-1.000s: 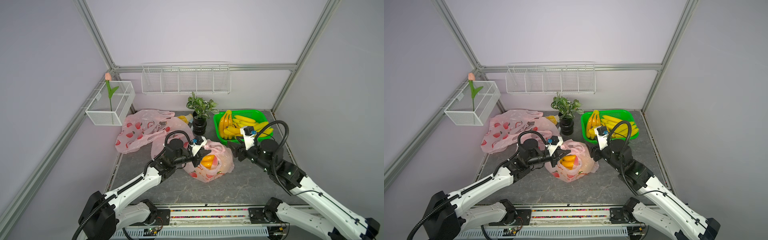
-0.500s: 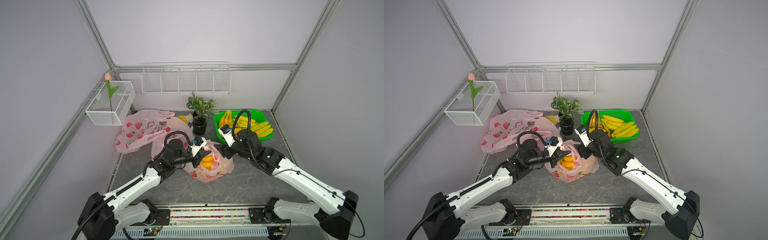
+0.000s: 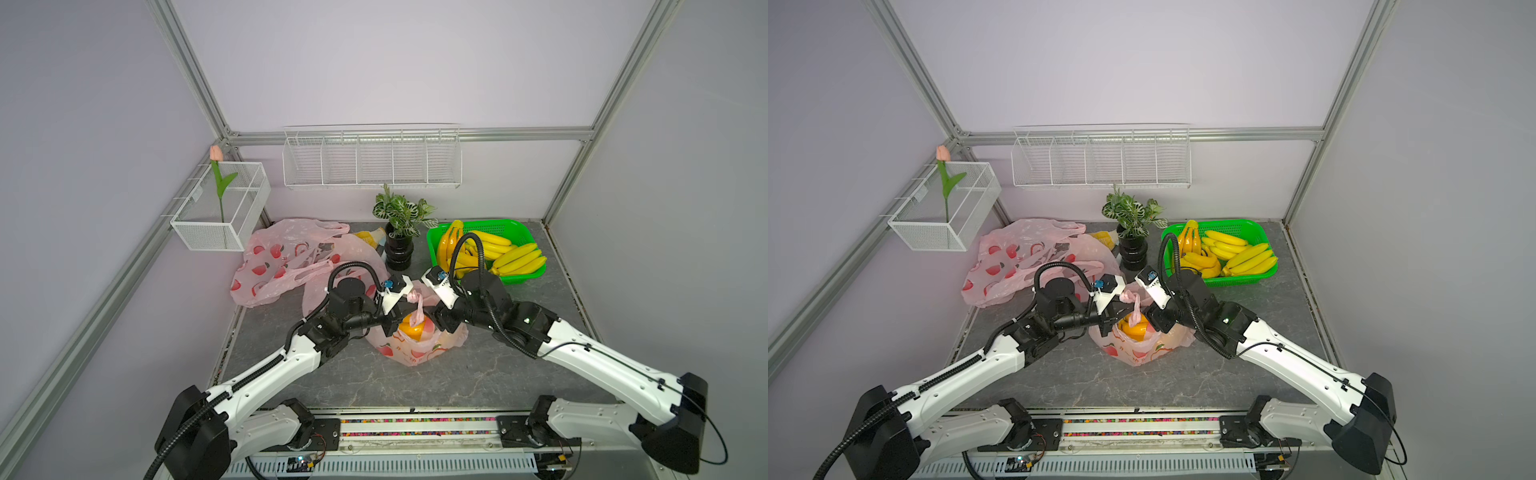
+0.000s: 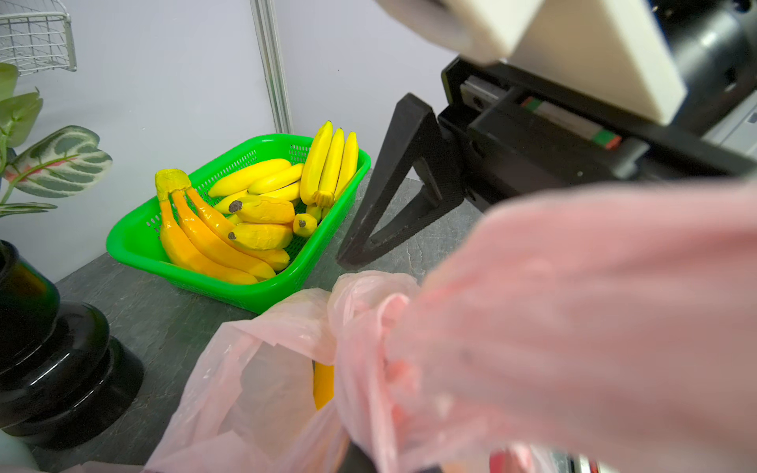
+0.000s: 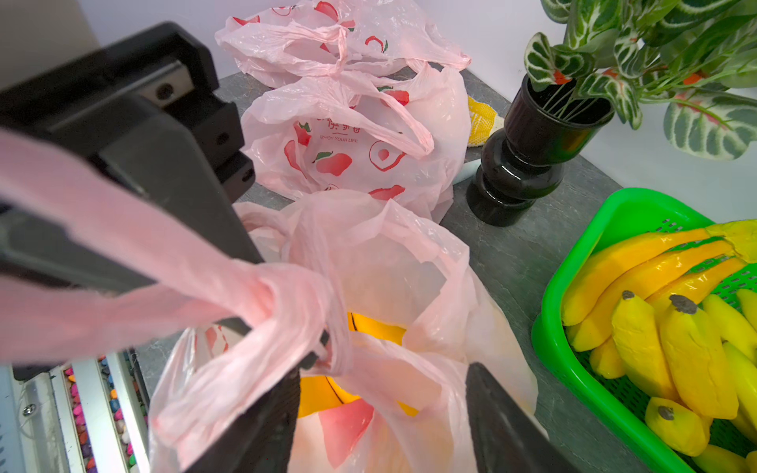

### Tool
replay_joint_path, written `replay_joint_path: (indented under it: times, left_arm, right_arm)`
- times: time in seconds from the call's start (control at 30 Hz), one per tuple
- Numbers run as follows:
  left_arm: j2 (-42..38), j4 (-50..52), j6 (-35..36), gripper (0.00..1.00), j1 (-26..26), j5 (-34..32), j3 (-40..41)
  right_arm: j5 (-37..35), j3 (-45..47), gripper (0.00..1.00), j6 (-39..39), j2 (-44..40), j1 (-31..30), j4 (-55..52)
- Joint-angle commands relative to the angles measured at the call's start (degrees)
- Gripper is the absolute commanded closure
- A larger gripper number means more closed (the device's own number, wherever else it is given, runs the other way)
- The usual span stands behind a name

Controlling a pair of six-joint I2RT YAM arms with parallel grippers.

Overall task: Place the banana into a plastic bag & tie a knot
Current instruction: Cross the plastic bag at the center of the board.

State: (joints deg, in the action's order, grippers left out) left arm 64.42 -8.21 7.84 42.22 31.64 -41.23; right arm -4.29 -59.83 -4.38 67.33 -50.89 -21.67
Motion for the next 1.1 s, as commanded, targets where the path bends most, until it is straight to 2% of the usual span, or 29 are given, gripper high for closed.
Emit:
replay_joint_path:
  times: [0.0,0.3,0.57,0.7,0.87,0.97,1.07]
  left_arm:
    - [-1.32,-0.15,1.73,1.00,0.26,4.67,0.01]
    - [-1.77,0.47,2.69,1.00,0.26,9.05,0.01]
    - [-1.19,1.67,3.33,1.00,0.40,11.67,-0.95]
    - [-0.99,1.45,3.02,1.00,0.37,11.69,-0.88]
    - [-1.07,1.88,2.97,1.00,0.39,9.71,-1.01]
    - [-1.62,2.21,2.41,1.00,0.39,7.33,-0.87]
    - [-2.50,2.50,1.75,0.89,0.41,3.03,-0.57]
  right_arm:
    - [0.38,-0.02,0.33,-2.36,1.50,-0.78,1.04]
    - [-2.12,2.43,0.33,-4.52,2.19,-1.04,4.95]
    - [0.05,2.88,0.34,-4.72,3.85,-1.00,7.67]
    - [-0.77,3.95,0.46,-4.21,3.27,-1.09,9.36]
    - [-4.47,5.51,0.77,-2.48,0.97,-1.05,11.69]
    - [-5.38,6.54,0.84,-1.66,-1.75,-1.07,12.44]
    - [-6.06,7.40,0.87,-1.21,-4.53,-1.03,12.49]
